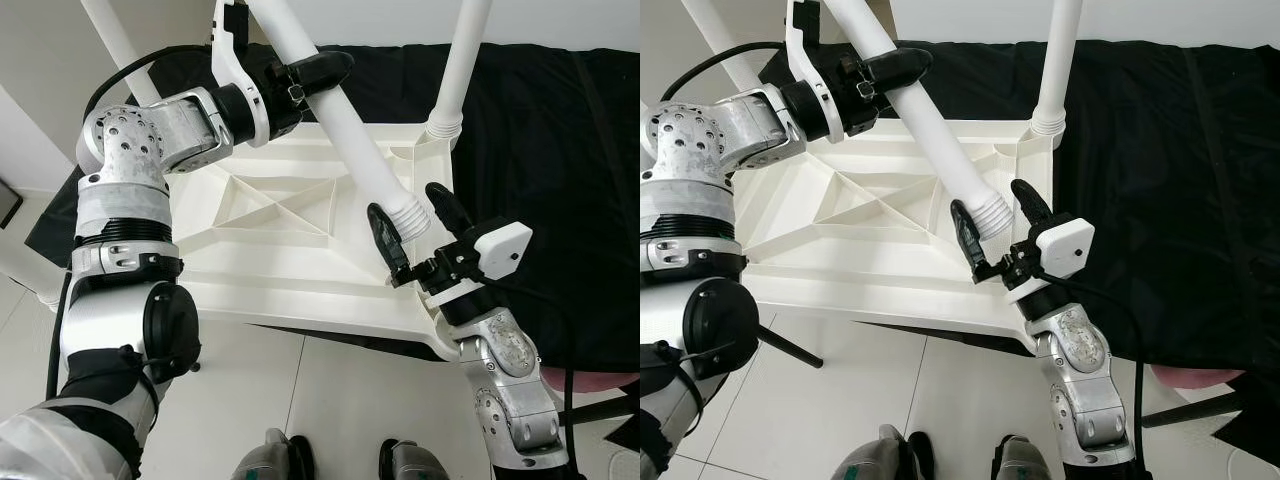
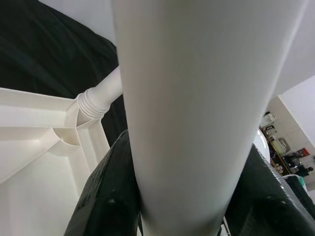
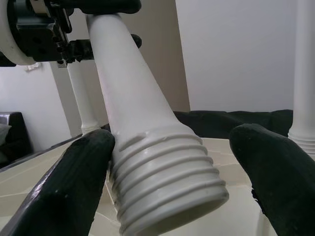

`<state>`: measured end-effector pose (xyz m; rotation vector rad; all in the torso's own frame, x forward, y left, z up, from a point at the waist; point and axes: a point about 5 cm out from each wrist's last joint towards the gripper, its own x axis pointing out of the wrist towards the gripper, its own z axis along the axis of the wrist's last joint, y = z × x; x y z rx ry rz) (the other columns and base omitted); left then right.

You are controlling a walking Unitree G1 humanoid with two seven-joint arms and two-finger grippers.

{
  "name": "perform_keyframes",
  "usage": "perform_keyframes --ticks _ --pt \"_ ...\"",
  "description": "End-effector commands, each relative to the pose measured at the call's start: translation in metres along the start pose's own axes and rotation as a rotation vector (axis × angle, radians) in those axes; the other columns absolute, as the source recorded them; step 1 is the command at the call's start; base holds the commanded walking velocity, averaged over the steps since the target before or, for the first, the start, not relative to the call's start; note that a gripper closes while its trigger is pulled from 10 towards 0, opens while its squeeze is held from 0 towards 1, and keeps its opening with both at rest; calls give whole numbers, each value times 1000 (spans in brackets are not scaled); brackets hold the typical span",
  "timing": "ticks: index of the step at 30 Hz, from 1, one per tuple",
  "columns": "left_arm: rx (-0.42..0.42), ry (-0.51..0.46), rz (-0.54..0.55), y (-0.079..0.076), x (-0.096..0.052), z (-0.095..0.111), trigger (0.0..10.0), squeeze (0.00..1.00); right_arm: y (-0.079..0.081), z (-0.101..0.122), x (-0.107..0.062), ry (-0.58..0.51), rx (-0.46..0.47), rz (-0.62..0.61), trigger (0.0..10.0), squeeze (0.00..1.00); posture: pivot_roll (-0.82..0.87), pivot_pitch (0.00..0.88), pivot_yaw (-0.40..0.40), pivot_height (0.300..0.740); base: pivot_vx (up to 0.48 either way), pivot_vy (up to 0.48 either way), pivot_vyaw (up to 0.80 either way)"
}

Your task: Building children table

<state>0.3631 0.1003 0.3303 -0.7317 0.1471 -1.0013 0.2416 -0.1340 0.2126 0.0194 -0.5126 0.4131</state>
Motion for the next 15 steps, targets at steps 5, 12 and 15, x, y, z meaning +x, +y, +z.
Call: perform_keyframes --ticks 5,12,15 --pt "38 -69 17 -2 -11 21 10000 0 -14 -4 -8 48 -2 -67 10000 0 -54 163 141 740 0 0 0" --pt "60 -85 33 0 -13 24 10000 0 -24 -5 -8 65 7 -82 10000 0 -55 165 142 740 0 0 0" --pt "56 -91 35 1 -13 25 10000 0 -25 -5 -8 66 2 -80 10000 0 -53 167 144 740 0 0 0"
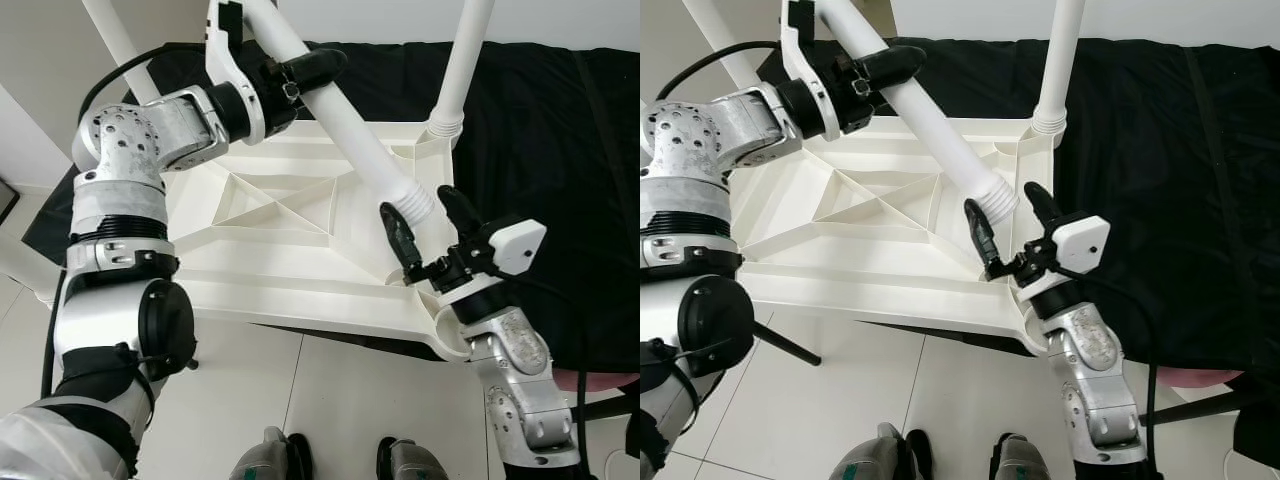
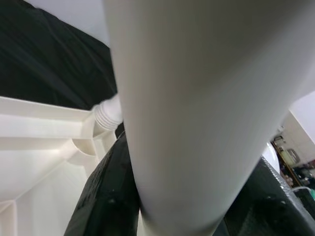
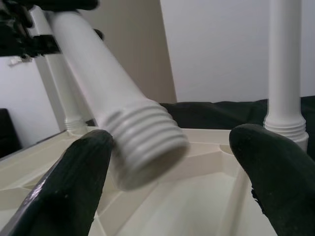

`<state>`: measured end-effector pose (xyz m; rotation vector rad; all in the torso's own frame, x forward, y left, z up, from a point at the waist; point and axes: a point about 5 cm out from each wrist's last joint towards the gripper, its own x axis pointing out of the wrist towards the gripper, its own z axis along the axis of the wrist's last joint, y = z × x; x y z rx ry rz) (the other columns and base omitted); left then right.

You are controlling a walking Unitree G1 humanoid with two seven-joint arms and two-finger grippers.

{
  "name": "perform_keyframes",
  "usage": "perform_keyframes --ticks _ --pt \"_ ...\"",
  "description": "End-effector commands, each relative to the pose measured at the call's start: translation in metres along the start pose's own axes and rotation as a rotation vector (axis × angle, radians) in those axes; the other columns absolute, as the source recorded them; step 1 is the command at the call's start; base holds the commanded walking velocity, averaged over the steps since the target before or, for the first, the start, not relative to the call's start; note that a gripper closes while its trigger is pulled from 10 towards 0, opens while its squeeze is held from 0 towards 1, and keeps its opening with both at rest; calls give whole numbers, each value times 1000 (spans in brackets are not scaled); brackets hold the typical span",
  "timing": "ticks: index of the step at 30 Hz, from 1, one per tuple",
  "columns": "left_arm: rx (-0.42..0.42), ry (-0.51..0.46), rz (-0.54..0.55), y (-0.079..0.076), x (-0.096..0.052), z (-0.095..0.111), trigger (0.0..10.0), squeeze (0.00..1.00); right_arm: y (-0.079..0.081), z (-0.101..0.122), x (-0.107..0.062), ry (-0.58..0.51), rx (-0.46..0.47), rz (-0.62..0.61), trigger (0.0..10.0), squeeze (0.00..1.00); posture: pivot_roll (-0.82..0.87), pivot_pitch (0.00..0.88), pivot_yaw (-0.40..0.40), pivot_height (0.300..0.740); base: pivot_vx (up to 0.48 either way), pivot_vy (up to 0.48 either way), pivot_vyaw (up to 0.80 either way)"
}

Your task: Building children table

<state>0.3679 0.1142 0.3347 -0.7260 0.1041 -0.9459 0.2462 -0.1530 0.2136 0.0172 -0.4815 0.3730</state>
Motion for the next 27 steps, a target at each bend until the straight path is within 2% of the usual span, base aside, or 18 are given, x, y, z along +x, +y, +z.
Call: perform_keyframes --ticks 1,13,17,19,20,22,23,24,25,27 --pt "24 -44 -2 -4 -5 14 10000 0 -7 -6 -4 36 4 -37 10000 0 -53 167 144 740 0 0 0" --pt "22 -44 1 -4 -3 18 10000 0 -1 -6 -6 39 -15 22 10000 0 -52 180 155 740 0 0 0" --pt "120 -28 31 -1 -3 13 10000 0 5 -7 -4 106 -18 108 10000 0 -55 181 157 740 0 0 0" --pt "120 -28 31 -1 -3 13 10000 0 5 -7 -4 106 -18 108 10000 0 -55 181 157 740 0 0 0" --pt "184 -28 47 0 -2 12 10000 0 6 -9 -2 160 -24 150 10000 0 -55 181 157 740 0 0 0" --pt "213 -26 38 -2 -1 10 10000 0 8 -10 1 203 -35 188 10000 0 -55 181 157 740 0 0 0" --pt "256 -25 36 -4 0 9 10000 0 7 -11 4 245 -65 217 10000 0 -73 175 148 740 0 0 0" --pt "256 -25 36 -4 0 9 10000 0 7 -11 4 245 -65 217 10000 0 -73 175 148 740 0 0 0" --pt "303 -27 35 -6 1 8 10000 0 5 -10 7 270 -88 238 10000 0 -73 175 148 740 0 0 0" --pt "303 -27 35 -6 1 8 10000 0 5 -10 7 270 -88 238 10000 0 -73 175 148 740 0 0 0"
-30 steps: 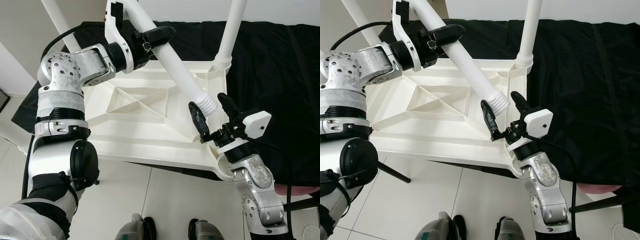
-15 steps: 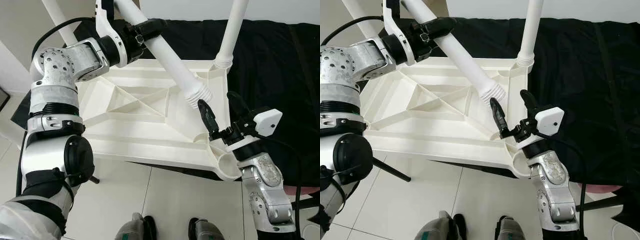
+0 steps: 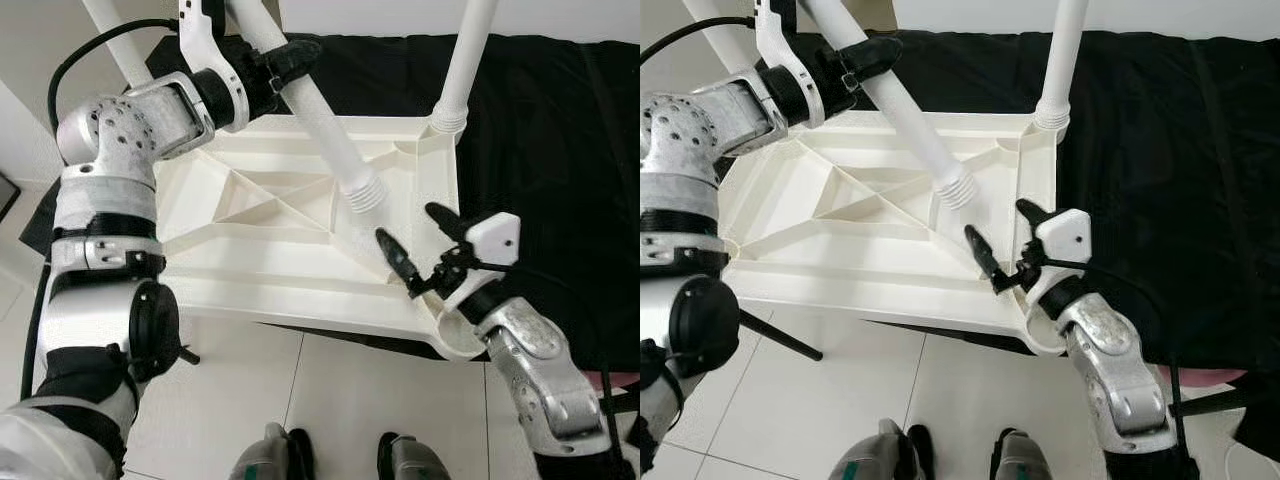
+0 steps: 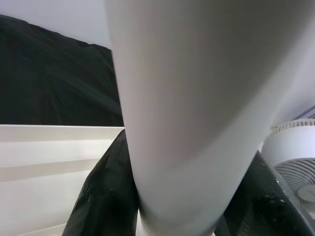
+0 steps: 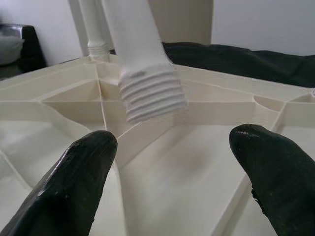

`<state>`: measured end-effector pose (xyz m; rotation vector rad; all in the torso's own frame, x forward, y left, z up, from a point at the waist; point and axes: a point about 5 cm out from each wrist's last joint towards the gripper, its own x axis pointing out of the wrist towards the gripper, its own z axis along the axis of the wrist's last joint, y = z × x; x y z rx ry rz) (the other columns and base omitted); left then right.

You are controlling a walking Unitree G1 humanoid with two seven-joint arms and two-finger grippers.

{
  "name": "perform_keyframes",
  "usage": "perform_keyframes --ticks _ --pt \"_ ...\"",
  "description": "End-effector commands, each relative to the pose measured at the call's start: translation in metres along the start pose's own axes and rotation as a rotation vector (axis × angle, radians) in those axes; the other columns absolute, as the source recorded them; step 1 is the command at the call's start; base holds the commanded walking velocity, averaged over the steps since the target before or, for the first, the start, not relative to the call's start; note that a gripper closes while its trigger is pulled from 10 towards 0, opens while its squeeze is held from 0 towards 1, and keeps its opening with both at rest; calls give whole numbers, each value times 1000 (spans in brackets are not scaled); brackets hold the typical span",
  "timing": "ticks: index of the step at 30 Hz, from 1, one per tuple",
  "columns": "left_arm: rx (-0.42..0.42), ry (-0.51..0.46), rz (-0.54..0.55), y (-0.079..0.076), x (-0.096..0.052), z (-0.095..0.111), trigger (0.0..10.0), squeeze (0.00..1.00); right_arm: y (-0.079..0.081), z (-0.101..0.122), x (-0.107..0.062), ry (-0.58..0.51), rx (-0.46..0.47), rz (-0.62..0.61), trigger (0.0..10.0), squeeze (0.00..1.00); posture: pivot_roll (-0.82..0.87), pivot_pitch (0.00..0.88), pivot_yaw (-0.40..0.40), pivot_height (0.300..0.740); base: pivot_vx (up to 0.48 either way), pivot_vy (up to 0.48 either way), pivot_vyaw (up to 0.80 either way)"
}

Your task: Building children table

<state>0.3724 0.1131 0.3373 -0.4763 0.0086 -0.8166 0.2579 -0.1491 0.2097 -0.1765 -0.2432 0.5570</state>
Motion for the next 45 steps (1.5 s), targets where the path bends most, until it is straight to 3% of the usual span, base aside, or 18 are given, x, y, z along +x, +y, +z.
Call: perform_keyframes --ticks 1,6,14,16,24,33,45 --pt "66 -24 -86 -7 -3 4 10000 0 2 2 3 22 -5 36 10000 0 -74 171 143 740 0 0 0" --pt "162 -29 -107 -18 1 -3 10000 0 -7 16 18 18 -49 61 10000 0 -76 166 135 740 0 0 0" --pt "219 -20 -134 -29 4 -10 10000 0 -11 27 35 19 -58 72 10000 0 -70 158 129 740 0 0 0" --pt "276 -24 -162 -41 8 -16 10000 0 -13 33 51 41 -60 77 10000 0 -68 146 123 740 0 0 0" --pt "360 -50 -233 -67 15 -24 10000 0 -8 41 82 88 -112 138 10000 0 -62 139 112 740 0 0 0" --pt "378 -57 -252 -75 17 -27 10000 0 -1 32 90 150 -178 194 10000 0 -54 146 106 740 0 0 0" --pt "393 -49 -279 -81 18 -34 10000 0 -5 32 99 164 -244 156 10000 0 -57 151 114 740 0 0 0"
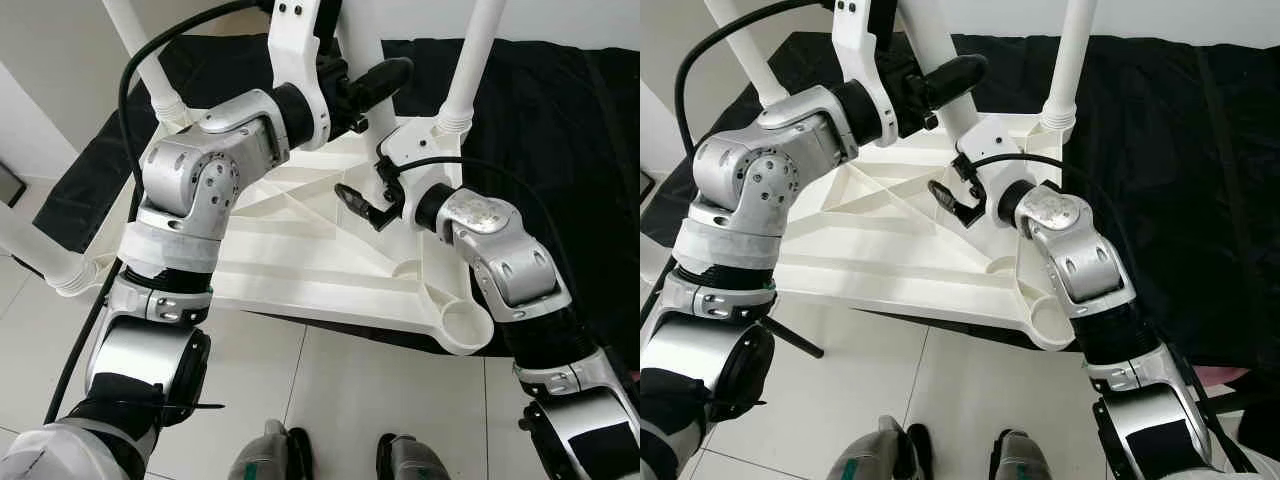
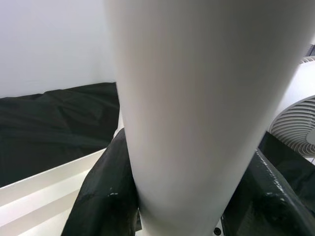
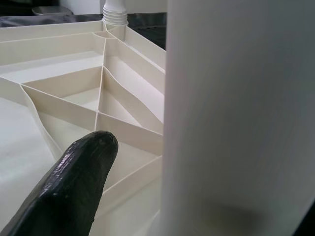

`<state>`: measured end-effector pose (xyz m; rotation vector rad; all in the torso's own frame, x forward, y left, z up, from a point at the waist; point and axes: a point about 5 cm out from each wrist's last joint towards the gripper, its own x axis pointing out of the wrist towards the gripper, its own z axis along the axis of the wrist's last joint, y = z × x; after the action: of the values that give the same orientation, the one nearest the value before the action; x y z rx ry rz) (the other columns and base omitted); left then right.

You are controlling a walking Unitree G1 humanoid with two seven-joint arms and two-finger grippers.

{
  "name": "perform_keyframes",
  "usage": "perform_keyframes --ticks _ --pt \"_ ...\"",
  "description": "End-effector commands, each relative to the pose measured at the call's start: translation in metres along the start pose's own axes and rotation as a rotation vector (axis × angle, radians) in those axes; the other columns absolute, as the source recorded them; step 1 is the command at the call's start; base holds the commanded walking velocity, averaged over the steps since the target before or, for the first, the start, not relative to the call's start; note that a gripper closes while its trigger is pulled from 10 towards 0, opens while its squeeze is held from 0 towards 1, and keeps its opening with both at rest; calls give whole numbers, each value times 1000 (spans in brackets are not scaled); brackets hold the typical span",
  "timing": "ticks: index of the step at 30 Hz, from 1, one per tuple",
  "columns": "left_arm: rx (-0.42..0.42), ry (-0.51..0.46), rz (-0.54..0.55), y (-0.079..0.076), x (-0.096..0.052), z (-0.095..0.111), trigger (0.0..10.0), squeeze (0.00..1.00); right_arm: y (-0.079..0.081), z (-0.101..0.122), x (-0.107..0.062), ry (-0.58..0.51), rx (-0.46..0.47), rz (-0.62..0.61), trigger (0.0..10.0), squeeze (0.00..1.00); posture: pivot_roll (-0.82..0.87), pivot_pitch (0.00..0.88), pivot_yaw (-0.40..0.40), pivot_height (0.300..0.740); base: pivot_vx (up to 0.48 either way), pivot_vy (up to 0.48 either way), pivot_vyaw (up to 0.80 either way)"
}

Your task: Building children table

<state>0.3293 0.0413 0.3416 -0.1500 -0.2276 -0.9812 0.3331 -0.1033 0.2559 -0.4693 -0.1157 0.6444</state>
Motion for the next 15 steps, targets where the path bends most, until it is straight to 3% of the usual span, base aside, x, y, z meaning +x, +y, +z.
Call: perform_keyframes --ticks 1,3,4,14,15 --pt "28 -18 -75 -7 -2 2 10000 0 3 6 4 -22 -16 15 10000 0 -57 151 114 740 0 0 0" --pt "28 -15 -78 -8 -1 0 10000 0 2 8 5 -28 -18 9 10000 0 -57 151 114 740 0 0 0" --pt "29 -11 -82 -9 -1 -1 10000 0 1 10 5 -36 -10 7 5451 0 -57 153 117 740 0 0 0" --pt "29 -9 -85 -10 -2 -2 10000 0 1 12 6 -45 -21 8 4235 0 -57 154 117 740 0 0 0" --pt "30 -8 -86 -11 -2 -2 10000 0 1 11 6 -42 -22 6 3176 0 -57 154 117 740 0 0 0"
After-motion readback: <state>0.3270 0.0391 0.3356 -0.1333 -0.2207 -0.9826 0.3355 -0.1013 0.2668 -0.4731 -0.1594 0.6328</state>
